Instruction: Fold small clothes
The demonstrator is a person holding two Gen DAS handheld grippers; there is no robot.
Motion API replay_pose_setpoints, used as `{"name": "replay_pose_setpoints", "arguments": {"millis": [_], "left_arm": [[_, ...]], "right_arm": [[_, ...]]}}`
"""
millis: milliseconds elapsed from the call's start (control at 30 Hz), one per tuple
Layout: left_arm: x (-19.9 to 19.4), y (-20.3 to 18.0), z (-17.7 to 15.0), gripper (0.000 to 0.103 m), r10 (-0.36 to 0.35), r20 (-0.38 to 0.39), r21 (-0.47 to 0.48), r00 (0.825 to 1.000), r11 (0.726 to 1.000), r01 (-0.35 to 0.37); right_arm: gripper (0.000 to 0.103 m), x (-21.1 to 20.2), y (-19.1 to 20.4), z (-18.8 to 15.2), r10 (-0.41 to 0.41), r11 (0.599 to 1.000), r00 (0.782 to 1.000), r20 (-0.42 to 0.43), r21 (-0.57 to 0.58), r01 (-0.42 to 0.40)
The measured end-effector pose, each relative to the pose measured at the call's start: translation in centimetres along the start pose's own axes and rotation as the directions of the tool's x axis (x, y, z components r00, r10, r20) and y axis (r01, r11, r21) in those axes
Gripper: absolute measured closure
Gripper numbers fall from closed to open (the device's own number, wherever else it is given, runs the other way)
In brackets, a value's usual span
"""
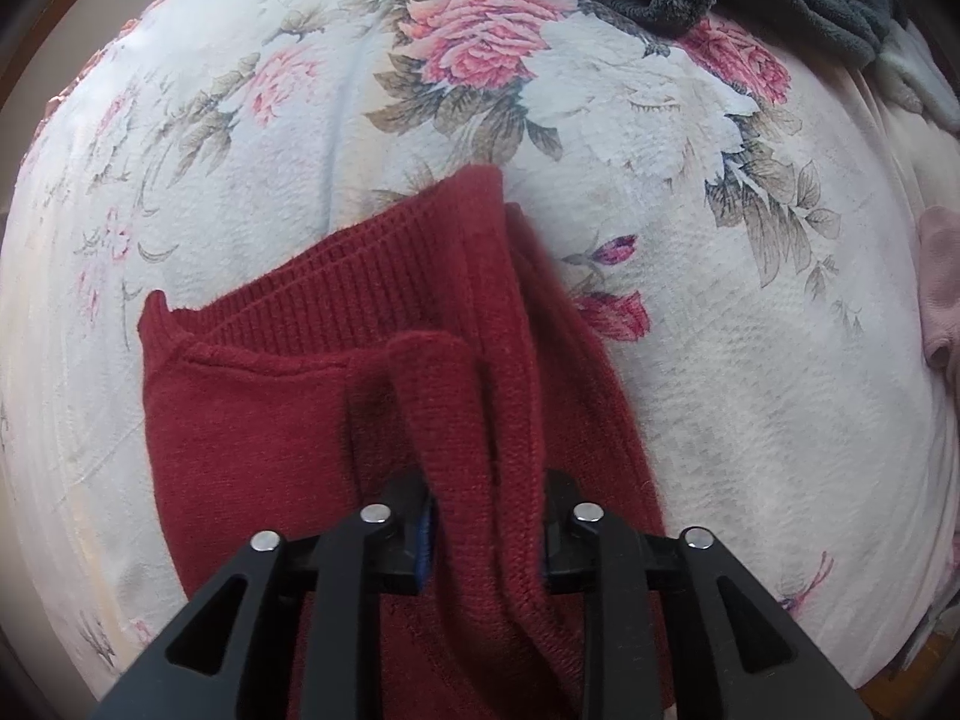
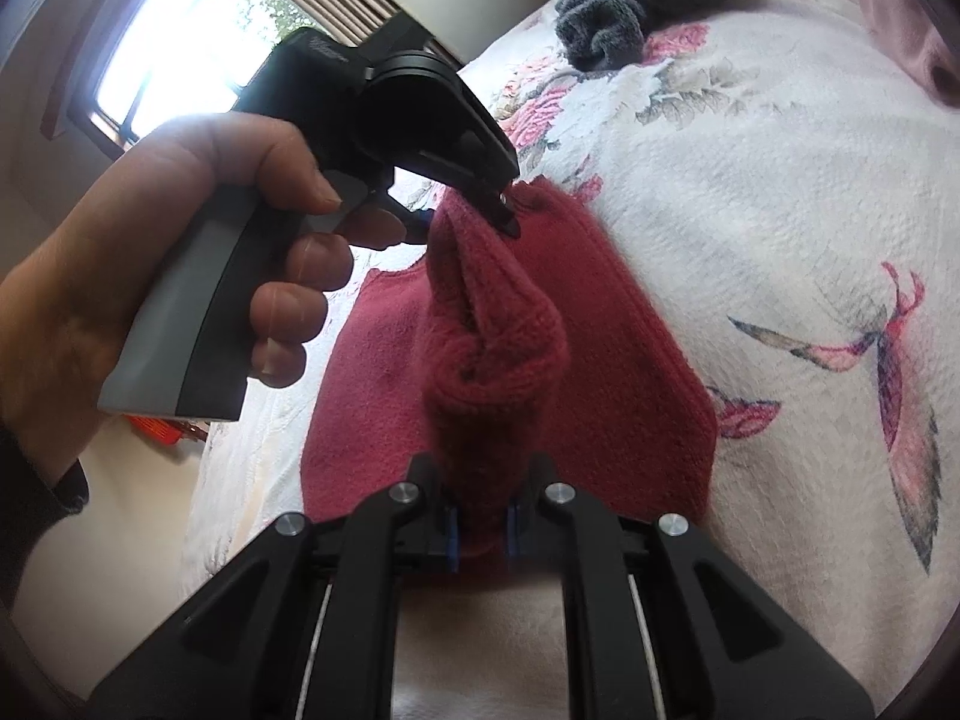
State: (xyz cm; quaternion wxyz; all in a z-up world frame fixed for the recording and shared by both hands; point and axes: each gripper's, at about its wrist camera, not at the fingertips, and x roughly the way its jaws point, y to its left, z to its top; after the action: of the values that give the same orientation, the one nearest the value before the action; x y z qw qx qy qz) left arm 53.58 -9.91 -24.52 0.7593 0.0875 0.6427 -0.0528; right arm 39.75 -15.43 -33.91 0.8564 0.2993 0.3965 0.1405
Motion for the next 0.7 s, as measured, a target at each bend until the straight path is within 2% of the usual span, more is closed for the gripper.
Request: {"name": "replay_pose_setpoints", "arguments": {"millis": [167, 267, 333, 467, 600, 700], "left_arm": [[-1.7, 0.9, 0.0, 0.056, -0.098, 0.065, -0.026, 0.993, 0.995, 0.100], [-3.6, 2.0, -0.3, 0.053, -0.147, 0.132, -0.017, 0.980, 0.988, 0.151], [-4.6, 3.2, -0.7, 0.052, -0.171, 0.160, -0.017, 0.972, 0.984, 0.176], [-5.6, 6.0, -1.9, 0.049, -0.225, 0.186, -0.045, 0.957, 0.971, 0.237], [-5.8, 8.5, -4.7, 0.046, -0.318, 0.204, -0.061, 0.926, 0.940, 0.336], [-5.7, 9.9, -7.8, 0.045, -0.421, 0.205, -0.060, 0.884, 0.896, 0.441]], "right_arm": [[0.090, 0.5, -1.9, 0.1, 0.025, 0.996, 0.999, -0.027, 0.086, -0.023], [0.078, 0.8, -3.2, 0.3, 0.020, 0.990, 0.999, -0.039, 0.138, -0.015], [0.066, 0.8, -3.7, 0.3, 0.019, 0.987, 0.999, -0.041, 0.159, -0.012], [0.060, 0.8, -4.5, 0.4, 0.038, 0.982, 0.998, -0.042, 0.189, -0.029], [0.050, 0.9, -5.2, 0.5, 0.069, 0.975, 0.997, -0.046, 0.214, -0.058], [0.042, 0.9, -5.9, 0.5, 0.130, 0.961, 0.990, -0.049, 0.252, -0.114]]}}
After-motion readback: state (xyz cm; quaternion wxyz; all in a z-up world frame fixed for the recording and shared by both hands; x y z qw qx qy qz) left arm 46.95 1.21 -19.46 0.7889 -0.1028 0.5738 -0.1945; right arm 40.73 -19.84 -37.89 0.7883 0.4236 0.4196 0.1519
